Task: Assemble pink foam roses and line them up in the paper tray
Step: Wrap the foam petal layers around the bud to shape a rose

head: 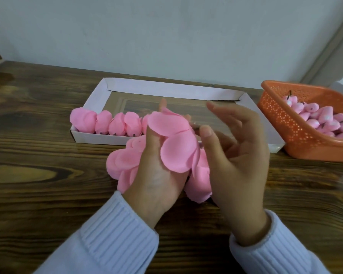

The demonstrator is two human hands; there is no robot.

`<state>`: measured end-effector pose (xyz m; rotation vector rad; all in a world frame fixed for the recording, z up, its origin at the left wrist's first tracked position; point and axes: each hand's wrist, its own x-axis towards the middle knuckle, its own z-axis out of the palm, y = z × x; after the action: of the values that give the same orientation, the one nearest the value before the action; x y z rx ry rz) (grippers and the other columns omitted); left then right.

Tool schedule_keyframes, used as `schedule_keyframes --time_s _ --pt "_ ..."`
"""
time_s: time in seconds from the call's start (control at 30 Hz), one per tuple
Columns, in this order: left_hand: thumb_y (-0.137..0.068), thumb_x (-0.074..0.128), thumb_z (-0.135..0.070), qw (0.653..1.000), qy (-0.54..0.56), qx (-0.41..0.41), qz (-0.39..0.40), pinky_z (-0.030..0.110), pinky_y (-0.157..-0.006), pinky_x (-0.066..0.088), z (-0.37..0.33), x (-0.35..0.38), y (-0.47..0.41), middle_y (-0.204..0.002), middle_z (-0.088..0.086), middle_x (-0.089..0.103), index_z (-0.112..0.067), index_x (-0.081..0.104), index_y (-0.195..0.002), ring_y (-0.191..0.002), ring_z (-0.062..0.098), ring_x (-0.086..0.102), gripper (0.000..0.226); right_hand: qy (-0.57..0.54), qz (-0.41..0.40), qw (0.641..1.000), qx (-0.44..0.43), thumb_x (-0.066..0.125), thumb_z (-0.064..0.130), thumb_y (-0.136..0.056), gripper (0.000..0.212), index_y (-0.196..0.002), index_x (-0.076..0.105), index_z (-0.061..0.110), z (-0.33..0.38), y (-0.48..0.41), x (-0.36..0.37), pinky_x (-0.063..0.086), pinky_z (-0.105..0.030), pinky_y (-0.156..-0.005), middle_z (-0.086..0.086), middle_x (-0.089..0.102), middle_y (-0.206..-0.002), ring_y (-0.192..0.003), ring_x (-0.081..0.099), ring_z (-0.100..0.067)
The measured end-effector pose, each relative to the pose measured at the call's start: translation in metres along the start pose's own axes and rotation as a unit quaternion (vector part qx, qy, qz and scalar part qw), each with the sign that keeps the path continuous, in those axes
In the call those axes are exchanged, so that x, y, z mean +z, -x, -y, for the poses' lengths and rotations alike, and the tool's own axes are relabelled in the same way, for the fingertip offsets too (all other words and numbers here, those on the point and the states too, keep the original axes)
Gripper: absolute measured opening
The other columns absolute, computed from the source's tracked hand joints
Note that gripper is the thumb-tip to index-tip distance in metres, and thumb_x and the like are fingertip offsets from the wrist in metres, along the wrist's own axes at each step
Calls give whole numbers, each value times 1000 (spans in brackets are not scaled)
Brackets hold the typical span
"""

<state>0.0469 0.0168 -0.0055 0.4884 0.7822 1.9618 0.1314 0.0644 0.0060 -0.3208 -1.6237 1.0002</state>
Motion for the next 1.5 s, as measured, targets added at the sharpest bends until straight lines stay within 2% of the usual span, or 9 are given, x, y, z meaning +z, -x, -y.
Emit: schedule_keyframes --time_s 0.17,0.3,0.43,0.7,0.93,1.1,1.23,1.33,1.5 --pt "-90 45 -57 995 -89 29 23 38 -94 53 -2 4 -1 -110 1 71 -34 72 -104 -108 16 66 37 -17 -22 994 103 72 10 -78 16 -81 72 25 -9 -2 -8 54 -20 -81 24 72 -94 -103 68 -8" --pt "-88 39 -63 957 -227 181 6 33 -94 53 -3 2 -5 -136 -14 55 -59 37 -130 -120 8 59 42 -81 -4 975 208 68 2 -84 15 -77 75 12 -17 0 -9 56 -40 -87 -1 74 -103 -101 69 -16" --pt "-88 37 -58 905 -327 271 -17 4 -81 45 1 -5 -3 -128 -35 51 -41 36 -138 -116 -11 52 53 -86 30 967 236 60 4 -91 15 -95 74 6 -17 1 -7 51 -50 -95 -9 74 -101 -103 68 -27" --pt "-87 58 -55 908 -315 266 -68 6 -66 48 -7 -2 -1 -84 -28 66 -35 54 -93 -82 -9 64 22 -227 93 934 260 55 7 -86 21 -101 69 2 -11 0 -4 52 -37 -94 -15 71 -109 -106 65 -28" --pt "-77 62 -60 914 -290 258 -121 19 -66 56 -8 -6 -4 -88 4 69 -25 57 -88 -78 6 68 37 -207 133 946 211 65 0 -74 33 -104 52 4 -7 2 -2 56 -31 -82 -7 72 -93 -89 68 -19" --pt "-80 58 -52 927 -268 254 -70 9 -66 51 -7 -1 -2 -83 -23 72 -12 48 -90 -82 -4 70 42 -172 126 961 178 62 -6 -78 25 -100 52 -2 -6 3 0 55 -25 -77 -15 66 -105 -90 68 -14" --pt "-76 55 -50 925 -271 264 -41 4 -67 48 -7 0 -1 -83 -25 72 -12 46 -94 -84 -10 67 43 -160 128 966 158 59 -16 -80 22 -99 53 -5 -7 3 0 52 -18 -74 -17 66 -105 -90 69 -9" --pt "-77 58 -44 931 -258 257 -12 6 -70 50 -7 0 0 -89 -22 73 -13 45 -98 -90 -7 68 40 -166 115 968 149 64 -7 -80 20 -98 56 -3 -11 3 -1 53 -21 -78 -2 69 -98 -91 68 -10" --pt "-70 70 -45 934 -295 198 45 17 -76 53 -16 -5 -2 -111 -3 70 -20 51 -117 -100 7 68 57 -252 107 937 217 75 19 -79 31 -107 66 10 -16 -1 -6 54 -38 -89 -13 69 -109 -100 66 -26"
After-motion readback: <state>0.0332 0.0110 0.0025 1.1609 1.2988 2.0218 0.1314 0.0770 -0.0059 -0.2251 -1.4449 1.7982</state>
